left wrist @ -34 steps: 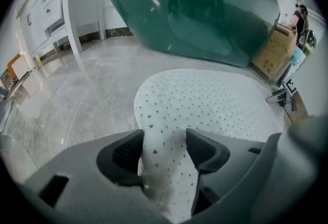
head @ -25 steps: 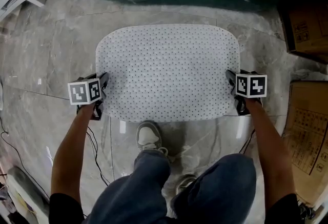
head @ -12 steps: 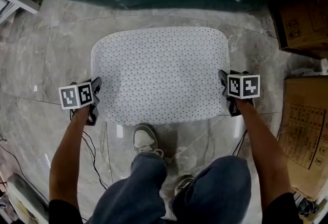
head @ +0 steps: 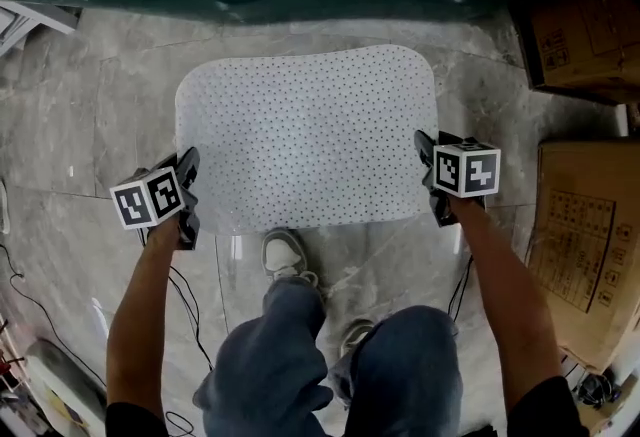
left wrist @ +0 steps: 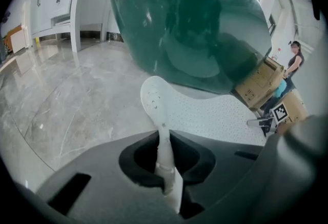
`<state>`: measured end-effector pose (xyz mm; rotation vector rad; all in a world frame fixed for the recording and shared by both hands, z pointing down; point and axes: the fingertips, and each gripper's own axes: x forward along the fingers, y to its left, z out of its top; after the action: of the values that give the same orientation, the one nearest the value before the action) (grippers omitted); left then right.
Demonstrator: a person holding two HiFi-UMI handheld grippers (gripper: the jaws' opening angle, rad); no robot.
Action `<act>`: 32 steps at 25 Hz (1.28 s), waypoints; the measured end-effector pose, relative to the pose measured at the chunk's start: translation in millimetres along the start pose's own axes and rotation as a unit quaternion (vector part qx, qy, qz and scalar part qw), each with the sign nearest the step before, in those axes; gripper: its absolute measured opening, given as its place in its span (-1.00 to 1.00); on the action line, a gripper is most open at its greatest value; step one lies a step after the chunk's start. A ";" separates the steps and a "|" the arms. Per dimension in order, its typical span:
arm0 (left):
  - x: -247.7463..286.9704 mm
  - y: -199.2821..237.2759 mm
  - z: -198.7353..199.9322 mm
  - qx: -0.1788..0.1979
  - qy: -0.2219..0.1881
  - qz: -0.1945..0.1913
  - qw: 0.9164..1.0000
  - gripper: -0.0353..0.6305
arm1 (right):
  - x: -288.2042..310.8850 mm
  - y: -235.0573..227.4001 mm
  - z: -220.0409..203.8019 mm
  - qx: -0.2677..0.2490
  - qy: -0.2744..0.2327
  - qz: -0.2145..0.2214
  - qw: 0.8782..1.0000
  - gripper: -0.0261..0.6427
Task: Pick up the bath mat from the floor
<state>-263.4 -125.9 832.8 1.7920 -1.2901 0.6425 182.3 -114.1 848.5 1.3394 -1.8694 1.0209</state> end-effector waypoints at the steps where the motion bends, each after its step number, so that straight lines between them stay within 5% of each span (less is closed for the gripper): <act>1: -6.5 -7.7 4.5 -0.002 -0.004 0.000 1.000 -0.80 | -6.9 5.1 3.4 -0.001 0.000 0.002 1.000 -0.83; 10: -85.1 -61.2 56.3 0.004 -0.014 -0.009 1.000 -0.80 | -85.3 48.3 52.2 -0.004 -0.015 0.015 1.000 -0.83; 32: -358.8 -186.5 190.8 0.014 -0.063 -0.013 0.998 -0.81 | -389.6 141.4 195.0 -0.028 -0.080 0.022 0.996 -0.83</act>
<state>-223.3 -73.6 390.5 1.8949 -1.3452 0.5440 154.8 -68.2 393.7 1.3874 -2.0397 0.8978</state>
